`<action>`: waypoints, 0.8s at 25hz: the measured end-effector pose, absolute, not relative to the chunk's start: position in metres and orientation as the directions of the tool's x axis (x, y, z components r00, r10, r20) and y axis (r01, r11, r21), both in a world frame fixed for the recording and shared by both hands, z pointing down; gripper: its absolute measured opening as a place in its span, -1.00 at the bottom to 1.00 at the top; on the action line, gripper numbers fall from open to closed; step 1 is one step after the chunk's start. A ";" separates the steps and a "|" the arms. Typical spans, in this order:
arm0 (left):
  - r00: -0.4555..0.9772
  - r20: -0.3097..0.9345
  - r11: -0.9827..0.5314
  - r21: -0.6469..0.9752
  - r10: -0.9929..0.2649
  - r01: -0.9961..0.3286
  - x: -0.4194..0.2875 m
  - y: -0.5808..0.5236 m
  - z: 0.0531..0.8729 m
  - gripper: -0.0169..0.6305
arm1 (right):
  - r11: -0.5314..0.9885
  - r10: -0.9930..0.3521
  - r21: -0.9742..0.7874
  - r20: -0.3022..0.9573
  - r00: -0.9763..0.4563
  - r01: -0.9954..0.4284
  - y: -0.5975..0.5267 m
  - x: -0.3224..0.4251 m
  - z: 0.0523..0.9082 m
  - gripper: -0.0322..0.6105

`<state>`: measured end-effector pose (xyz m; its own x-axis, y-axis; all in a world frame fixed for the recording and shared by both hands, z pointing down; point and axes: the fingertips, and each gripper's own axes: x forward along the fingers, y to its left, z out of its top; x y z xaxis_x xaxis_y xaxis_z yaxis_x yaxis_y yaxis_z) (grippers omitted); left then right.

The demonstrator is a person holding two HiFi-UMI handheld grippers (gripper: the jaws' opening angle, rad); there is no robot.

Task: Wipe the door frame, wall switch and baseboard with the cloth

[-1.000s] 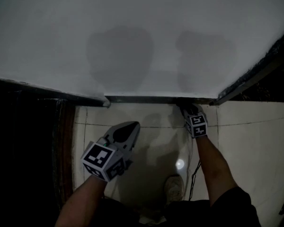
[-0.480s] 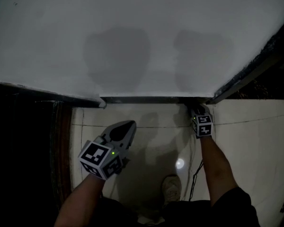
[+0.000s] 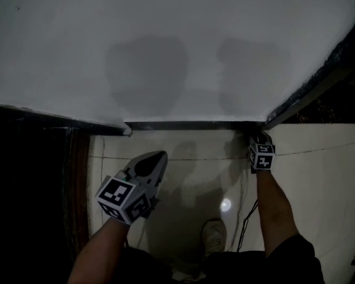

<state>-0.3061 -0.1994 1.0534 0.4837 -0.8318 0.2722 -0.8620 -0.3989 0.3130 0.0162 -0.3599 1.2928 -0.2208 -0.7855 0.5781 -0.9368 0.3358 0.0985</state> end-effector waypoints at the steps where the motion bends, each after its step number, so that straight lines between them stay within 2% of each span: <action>1: 0.484 0.275 -0.399 0.311 -0.831 -0.862 -0.306 -0.199 1.053 -0.94 | 0.325 -0.790 0.097 0.574 -0.214 -0.941 -0.360 0.020 1.292 -0.63; 6: 0.473 0.274 -0.391 0.304 -0.837 -0.869 -0.311 -0.198 1.054 -0.94 | 0.240 -0.811 0.069 0.562 -0.161 -0.968 -0.363 0.040 1.293 -0.63; 14: 0.455 0.247 -0.376 0.309 -0.855 -0.874 -0.330 -0.196 1.047 -0.94 | 0.192 -0.828 0.092 0.550 -0.111 -0.977 -0.360 0.058 1.285 -0.63; 20: 0.430 0.250 -0.367 0.262 -0.867 -0.892 -0.338 -0.190 1.043 -0.94 | 0.254 -0.799 0.091 0.581 -0.156 -0.963 -0.338 0.057 1.272 -0.63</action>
